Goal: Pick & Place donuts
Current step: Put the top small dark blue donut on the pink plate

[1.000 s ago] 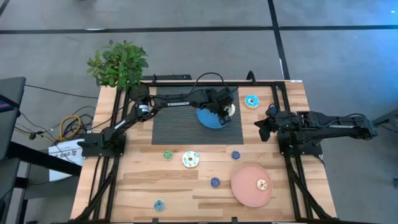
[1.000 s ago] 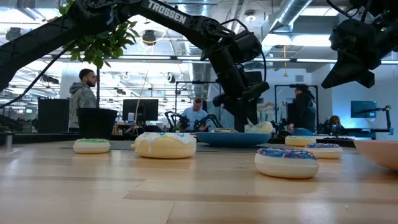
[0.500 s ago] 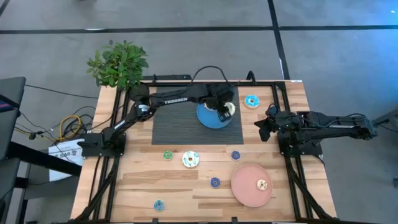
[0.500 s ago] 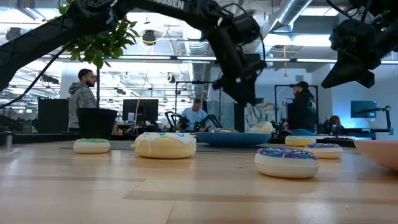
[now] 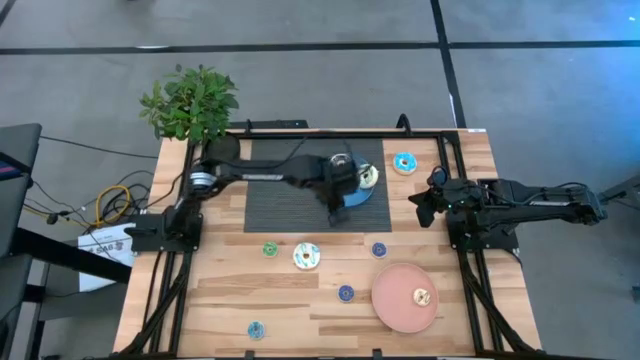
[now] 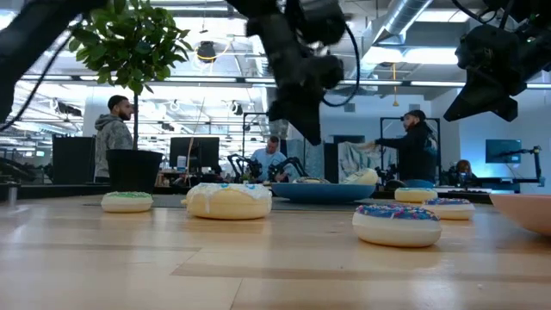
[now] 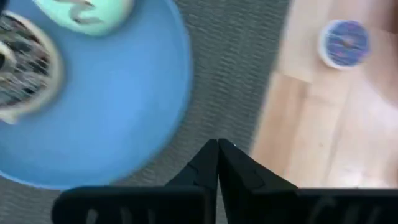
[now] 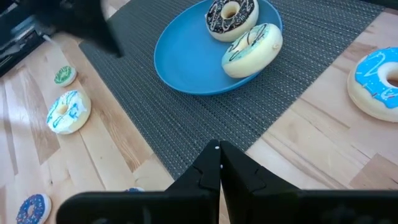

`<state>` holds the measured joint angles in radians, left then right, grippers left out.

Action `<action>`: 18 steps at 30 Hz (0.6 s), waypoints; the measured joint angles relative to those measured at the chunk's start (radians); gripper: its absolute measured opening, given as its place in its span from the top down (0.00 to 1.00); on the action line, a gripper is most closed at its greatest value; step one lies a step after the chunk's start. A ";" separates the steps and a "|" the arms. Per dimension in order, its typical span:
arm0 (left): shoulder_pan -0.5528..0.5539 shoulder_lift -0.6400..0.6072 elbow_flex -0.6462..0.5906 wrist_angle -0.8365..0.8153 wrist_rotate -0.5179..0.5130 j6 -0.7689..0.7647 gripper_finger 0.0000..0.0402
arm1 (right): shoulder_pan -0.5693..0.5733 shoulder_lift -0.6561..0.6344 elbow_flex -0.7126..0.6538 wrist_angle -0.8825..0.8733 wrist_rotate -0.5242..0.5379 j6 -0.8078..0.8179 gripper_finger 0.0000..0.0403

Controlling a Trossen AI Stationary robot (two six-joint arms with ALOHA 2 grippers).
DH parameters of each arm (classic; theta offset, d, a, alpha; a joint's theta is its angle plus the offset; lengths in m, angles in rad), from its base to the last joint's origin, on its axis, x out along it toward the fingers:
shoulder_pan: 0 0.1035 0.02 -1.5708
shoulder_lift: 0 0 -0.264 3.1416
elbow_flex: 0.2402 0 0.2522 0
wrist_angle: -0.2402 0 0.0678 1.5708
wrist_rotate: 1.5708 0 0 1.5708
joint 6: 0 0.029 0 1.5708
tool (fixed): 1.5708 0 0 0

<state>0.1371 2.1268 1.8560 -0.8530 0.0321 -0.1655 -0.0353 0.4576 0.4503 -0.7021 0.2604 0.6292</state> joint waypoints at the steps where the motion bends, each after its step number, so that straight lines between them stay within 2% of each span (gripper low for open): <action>1: -0.013 -0.040 -0.070 0.051 -0.006 -0.024 0.99 | 0.000 0.000 0.000 0.000 0.000 0.000 1.00; 7: -0.101 -0.312 -0.529 0.379 -0.058 -0.213 1.00 | 0.000 0.000 0.000 0.000 0.000 0.000 1.00; 11: -0.186 -0.509 -0.755 0.491 -0.147 -0.277 1.00 | 0.000 0.000 0.000 0.006 0.001 0.031 1.00; 13: -0.224 -0.609 -0.848 0.506 -0.202 -0.292 1.00 | 0.000 0.000 -0.001 0.064 -0.004 0.080 1.00; 16: -0.268 -0.751 -0.967 0.506 -0.277 -0.293 1.00 | 0.006 0.012 -0.001 0.216 -0.093 0.030 1.00; 18: -0.291 -0.847 -1.045 0.511 -0.315 -0.294 1.00 | 0.026 0.081 0.002 0.348 -0.104 0.022 1.00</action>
<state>-0.1540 1.2803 0.8110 -0.3420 -0.2824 -0.4592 -0.0092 0.5382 0.4526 -0.3545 0.1564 0.6507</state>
